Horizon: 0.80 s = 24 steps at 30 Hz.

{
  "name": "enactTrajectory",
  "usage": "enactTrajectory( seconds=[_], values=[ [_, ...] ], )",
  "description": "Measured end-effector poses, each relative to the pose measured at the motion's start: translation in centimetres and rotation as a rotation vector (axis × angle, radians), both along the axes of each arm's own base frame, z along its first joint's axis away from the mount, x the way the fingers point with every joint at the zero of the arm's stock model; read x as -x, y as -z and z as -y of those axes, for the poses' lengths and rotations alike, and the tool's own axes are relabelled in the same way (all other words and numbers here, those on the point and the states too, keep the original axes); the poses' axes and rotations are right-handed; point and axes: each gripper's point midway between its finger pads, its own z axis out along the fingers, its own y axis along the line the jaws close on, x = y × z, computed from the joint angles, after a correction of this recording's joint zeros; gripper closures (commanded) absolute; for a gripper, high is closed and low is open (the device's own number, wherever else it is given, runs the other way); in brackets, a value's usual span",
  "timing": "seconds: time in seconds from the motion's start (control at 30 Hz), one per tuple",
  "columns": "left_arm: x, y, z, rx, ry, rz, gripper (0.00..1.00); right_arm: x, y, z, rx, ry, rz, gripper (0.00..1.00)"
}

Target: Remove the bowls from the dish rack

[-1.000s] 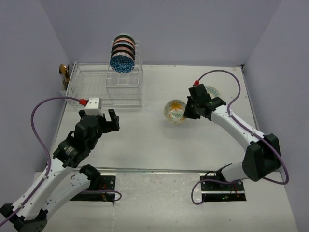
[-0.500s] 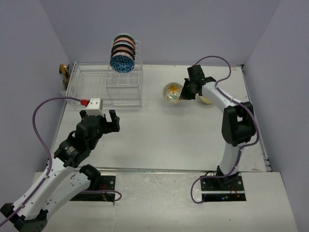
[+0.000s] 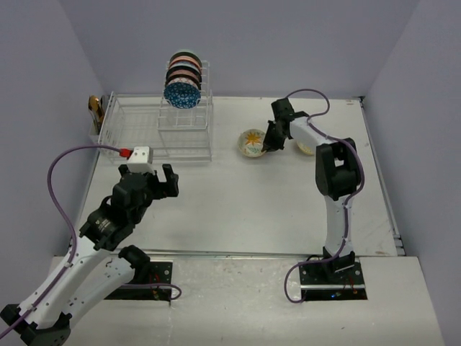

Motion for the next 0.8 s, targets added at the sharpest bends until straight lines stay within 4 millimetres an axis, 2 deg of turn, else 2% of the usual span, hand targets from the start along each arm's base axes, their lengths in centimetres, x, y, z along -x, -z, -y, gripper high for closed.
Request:
enactTrajectory(
  seconds=[0.07,0.3,0.37,0.47,0.53,0.57,0.67,0.73,0.8],
  values=[
    [0.1,-0.1,0.0,0.003,0.000,0.004,0.00,0.2,0.2,0.1,-0.010,0.001,-0.015,0.94],
    [0.2,-0.4,-0.1,0.009,-0.002,0.014,0.00,0.3,0.0,0.1,-0.033,0.012,-0.030,0.51],
    [0.2,-0.3,-0.2,0.009,-0.002,0.012,0.00,0.5,-0.3,0.2,-0.029,0.007,-0.035,0.46],
    [0.3,-0.5,-0.1,0.013,-0.003,0.009,0.00,0.7,-2.0,0.6,-0.019,0.000,-0.023,0.45],
    [0.2,-1.4,0.0,0.025,-0.004,0.010,0.00,0.7,-4.3,1.0,-0.005,-0.002,0.014,0.44],
    [0.0,-2.5,0.2,0.038,-0.004,0.022,0.00,0.9,-5.8,1.3,-0.002,-0.004,0.038,0.44],
    [-0.8,-6.5,0.9,0.090,-0.002,0.073,0.00,1.5,-12.1,2.0,-0.007,-0.009,0.168,0.43],
    [-1.8,-9.2,1.3,0.114,-0.015,0.116,0.00,3.1,-17.1,2.5,-0.037,-0.019,0.290,0.42],
    [-3.3,-11.6,1.5,0.119,-0.048,0.144,0.00,6.3,-21.6,3.2,-0.077,-0.032,0.407,0.39]
  ],
)
